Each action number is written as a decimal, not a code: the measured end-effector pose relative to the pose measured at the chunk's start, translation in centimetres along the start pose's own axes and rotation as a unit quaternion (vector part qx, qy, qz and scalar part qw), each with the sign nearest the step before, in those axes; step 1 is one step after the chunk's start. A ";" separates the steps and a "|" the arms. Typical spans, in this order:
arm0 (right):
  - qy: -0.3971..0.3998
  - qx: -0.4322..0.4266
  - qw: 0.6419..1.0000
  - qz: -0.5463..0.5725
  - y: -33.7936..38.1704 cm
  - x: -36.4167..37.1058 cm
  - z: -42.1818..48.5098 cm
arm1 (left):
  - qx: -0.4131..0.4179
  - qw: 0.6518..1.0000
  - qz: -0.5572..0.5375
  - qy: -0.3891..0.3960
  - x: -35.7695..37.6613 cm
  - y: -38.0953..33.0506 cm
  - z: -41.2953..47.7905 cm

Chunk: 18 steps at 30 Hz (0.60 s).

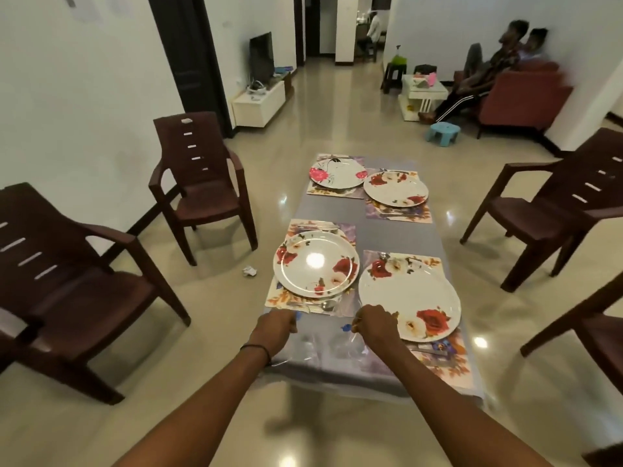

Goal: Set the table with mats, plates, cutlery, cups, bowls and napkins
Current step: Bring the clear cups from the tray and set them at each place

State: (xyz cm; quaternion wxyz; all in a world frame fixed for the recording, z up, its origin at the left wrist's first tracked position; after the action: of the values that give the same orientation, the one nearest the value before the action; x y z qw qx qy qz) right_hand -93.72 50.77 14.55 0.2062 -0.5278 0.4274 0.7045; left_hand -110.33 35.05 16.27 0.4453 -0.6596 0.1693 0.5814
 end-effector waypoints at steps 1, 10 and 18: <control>-0.001 -0.002 1.000 -0.001 1.2 0.7 0.7 | -0.001 1.000 -0.001 0.003 -0.6 1.3 0.8; -0.008 -0.013 1.000 -0.002 16.5 5.1 7.7 | 0.024 0.999 -0.045 -0.009 -8.4 14.1 8.8; -0.015 0.000 1.000 -0.006 25.6 9.4 11.9 | 0.038 0.998 -0.023 0.036 -9.3 23.2 13.7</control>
State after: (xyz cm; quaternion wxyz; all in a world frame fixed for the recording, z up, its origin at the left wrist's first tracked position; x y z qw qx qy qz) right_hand -122.80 44.96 16.65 0.2170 -0.5200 0.4214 0.7106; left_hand -138.46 30.39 16.79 0.4773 -0.6660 0.1921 0.5401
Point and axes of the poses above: each hand's wrist, its own z-axis towards the middle knuckle, its own x-axis out of the palm, y = z × x, the point moved 10 cm from there along z, towards the middle knuckle, and after that the axes turned 15 degrees about -y, right-handed, at the moved point
